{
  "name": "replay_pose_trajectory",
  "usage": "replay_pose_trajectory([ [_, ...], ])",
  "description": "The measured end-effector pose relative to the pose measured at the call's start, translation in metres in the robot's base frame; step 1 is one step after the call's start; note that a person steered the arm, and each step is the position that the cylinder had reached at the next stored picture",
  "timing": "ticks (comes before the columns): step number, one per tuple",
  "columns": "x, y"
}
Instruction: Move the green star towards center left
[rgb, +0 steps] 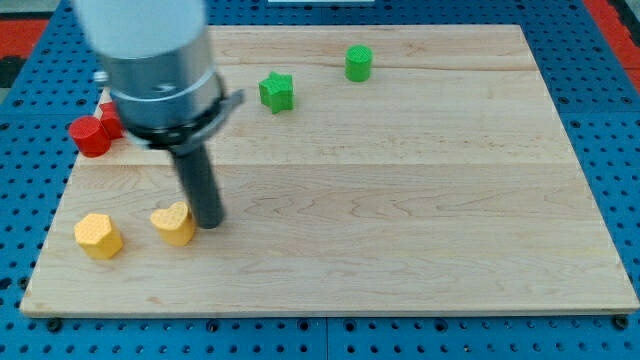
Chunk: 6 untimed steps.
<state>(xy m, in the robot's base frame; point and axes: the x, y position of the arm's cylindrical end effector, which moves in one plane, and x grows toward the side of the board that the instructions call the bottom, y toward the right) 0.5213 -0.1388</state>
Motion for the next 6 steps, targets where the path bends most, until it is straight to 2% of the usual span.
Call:
replay_pose_trajectory([
  [1, 0.000, -0.022],
  [2, -0.045, 0.035],
  [3, -0.117, 0.134],
  [4, -0.183, 0.145],
  [5, -0.216, 0.140],
  [6, -0.212, 0.082],
])
